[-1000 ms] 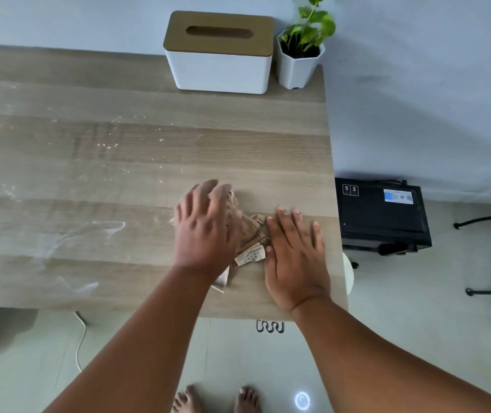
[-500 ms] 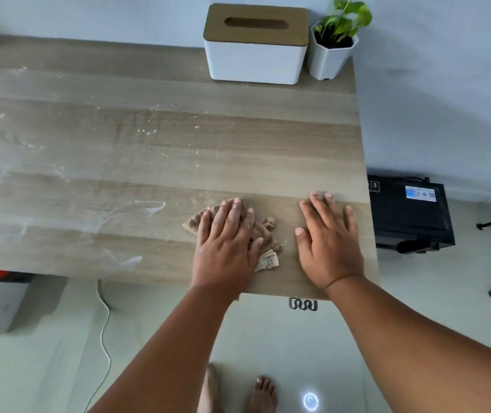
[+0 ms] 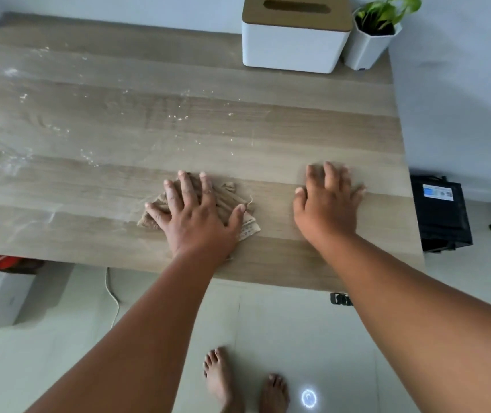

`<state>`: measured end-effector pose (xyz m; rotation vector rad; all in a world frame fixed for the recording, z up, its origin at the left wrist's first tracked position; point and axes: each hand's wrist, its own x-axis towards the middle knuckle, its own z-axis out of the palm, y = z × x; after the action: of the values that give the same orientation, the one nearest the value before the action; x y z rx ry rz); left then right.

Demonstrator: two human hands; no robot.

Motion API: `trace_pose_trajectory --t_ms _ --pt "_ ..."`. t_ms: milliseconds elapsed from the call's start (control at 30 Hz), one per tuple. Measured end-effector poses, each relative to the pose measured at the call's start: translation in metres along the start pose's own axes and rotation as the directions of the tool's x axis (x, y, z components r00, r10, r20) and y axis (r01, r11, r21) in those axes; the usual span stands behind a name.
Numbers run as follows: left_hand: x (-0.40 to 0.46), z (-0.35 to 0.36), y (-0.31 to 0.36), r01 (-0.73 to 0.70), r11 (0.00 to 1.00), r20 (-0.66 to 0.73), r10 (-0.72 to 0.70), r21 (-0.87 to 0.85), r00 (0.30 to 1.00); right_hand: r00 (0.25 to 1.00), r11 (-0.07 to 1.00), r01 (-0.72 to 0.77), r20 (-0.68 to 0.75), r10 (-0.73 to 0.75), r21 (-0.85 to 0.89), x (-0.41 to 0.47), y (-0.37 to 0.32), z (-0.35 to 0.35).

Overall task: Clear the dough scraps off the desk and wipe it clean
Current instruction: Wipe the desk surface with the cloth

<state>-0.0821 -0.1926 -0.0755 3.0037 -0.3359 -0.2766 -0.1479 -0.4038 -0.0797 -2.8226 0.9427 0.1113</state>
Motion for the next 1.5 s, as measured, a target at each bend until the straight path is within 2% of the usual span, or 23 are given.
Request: trace_pose_trajectory --t_ms 67,167,300,367,433,567,700,800,900,967,1067,1133,1300,1433,1500 --pt "0.005 0.004 0.024 -0.102 0.995 -0.022 0.102 0.017 0.994 1.0 1.0 -0.021 -0.012 0.022 0.01 0.016 -0.018 0.005" --pt "0.002 0.01 0.037 -0.32 0.947 -0.027 0.32 0.025 0.947 0.998 0.998 -0.056 -0.021 0.055 -0.025 0.029 -0.025 0.01" --pt "-0.008 0.008 0.006 -0.559 0.829 -0.069 0.557 -0.002 0.827 0.998 0.999 -0.054 -0.031 0.053 -0.007 0.027 -0.023 0.008" --pt "-0.011 0.004 -0.018 -0.616 0.788 -0.058 0.615 -0.002 0.787 0.999 0.999 -0.053 -0.011 0.053 -0.012 0.026 -0.024 0.006" --pt "-0.013 0.001 -0.045 -0.583 0.812 -0.049 0.583 0.005 0.811 0.998 0.998 -0.056 0.005 0.056 -0.022 0.025 -0.024 0.005" --pt "0.013 -0.011 -0.088 -0.332 0.943 -0.04 0.333 0.018 0.942 0.998 0.997 -0.062 0.003 0.062 -0.052 0.026 -0.025 0.005" --pt "0.058 -0.011 -0.059 -0.162 0.985 -0.008 0.163 0.05 0.987 0.997 0.997 -0.073 0.002 0.073 -0.038 0.027 -0.026 0.006" --pt "0.077 -0.008 -0.003 -0.263 0.963 -0.007 0.264 0.055 0.964 0.996 0.996 -0.089 -0.018 0.089 0.004 0.027 -0.026 0.005" --pt "0.066 -0.003 0.041 -0.47 0.88 -0.016 0.472 0.067 0.881 0.994 0.995 -0.099 -0.031 0.1 0.032 0.027 -0.025 0.003" --pt "0.049 0.002 0.044 -0.56 0.828 -0.036 0.561 0.039 0.827 0.995 0.995 -0.099 -0.025 0.1 0.029 0.028 -0.026 0.003" --pt "0.03 0.009 0.011 -0.625 0.78 -0.056 0.625 0.019 0.778 0.995 0.995 -0.097 -0.022 0.097 0.008 0.027 -0.027 0.002" --pt "0.026 0.01 -0.019 -0.613 0.79 -0.062 0.613 0.03 0.787 0.995 0.995 -0.099 -0.018 0.099 0.007 0.026 -0.027 0.001" --pt "0.068 -0.003 -0.063 -0.47 0.883 -0.085 0.467 -0.008 0.88 0.995 0.995 -0.102 -0.001 0.102 -0.008 0.027 -0.029 0.0" --pt "0.137 -0.014 -0.033 -0.251 0.961 -0.104 0.239 -0.115 0.965 0.995 0.995 -0.095 -0.004 0.095 -0.008 0.027 -0.029 0.0" --pt "0.165 -0.017 0.0 -0.219 0.969 -0.084 0.211 -0.113 0.974 0.995 0.995 -0.096 -0.003 0.096 -0.001 0.027 -0.029 0.001"
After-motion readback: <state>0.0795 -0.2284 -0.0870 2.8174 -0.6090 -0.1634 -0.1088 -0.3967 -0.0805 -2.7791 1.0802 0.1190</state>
